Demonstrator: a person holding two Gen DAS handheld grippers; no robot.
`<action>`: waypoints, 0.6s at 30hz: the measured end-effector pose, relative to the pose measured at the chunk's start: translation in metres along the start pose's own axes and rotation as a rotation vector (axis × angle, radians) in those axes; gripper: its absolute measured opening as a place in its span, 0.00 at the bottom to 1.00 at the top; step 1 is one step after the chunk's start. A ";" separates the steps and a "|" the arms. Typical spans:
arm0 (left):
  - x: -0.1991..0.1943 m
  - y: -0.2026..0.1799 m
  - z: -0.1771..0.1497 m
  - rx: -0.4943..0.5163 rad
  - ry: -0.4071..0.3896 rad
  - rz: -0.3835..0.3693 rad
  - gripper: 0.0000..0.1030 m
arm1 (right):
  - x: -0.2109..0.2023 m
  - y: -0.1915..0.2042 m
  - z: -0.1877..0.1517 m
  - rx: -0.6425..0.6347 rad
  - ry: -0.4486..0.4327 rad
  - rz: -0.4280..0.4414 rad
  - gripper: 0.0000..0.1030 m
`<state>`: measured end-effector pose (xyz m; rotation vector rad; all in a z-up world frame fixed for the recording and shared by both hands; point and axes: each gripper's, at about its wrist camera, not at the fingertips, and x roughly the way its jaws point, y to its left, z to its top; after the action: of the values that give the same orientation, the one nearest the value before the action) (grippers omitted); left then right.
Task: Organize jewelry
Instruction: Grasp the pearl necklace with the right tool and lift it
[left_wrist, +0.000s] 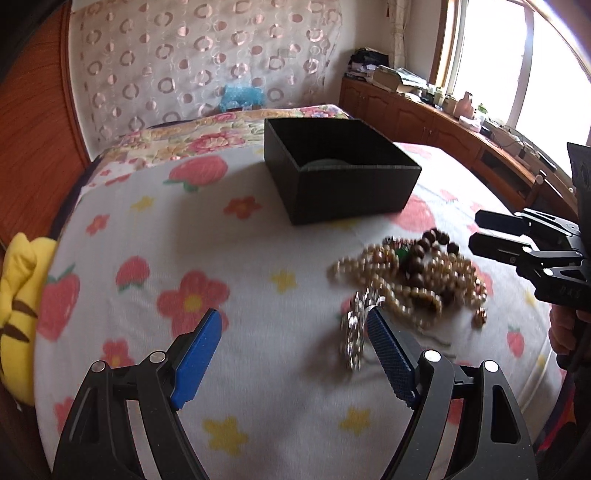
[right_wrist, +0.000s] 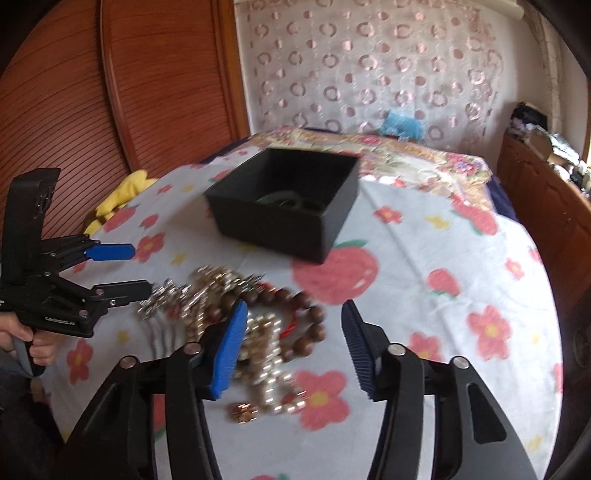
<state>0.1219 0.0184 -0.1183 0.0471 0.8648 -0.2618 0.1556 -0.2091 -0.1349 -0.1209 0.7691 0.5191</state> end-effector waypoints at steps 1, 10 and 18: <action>0.000 0.001 -0.002 -0.003 0.000 0.001 0.75 | 0.001 0.004 -0.002 -0.003 0.007 0.008 0.52; 0.003 0.012 -0.016 -0.052 -0.003 -0.018 0.75 | 0.015 0.009 -0.011 0.028 0.060 0.053 0.45; 0.003 0.012 -0.015 -0.052 -0.004 -0.017 0.76 | 0.014 0.009 -0.011 0.037 0.070 0.074 0.25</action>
<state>0.1153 0.0314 -0.1313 -0.0091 0.8681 -0.2556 0.1524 -0.1985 -0.1513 -0.0770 0.8533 0.5735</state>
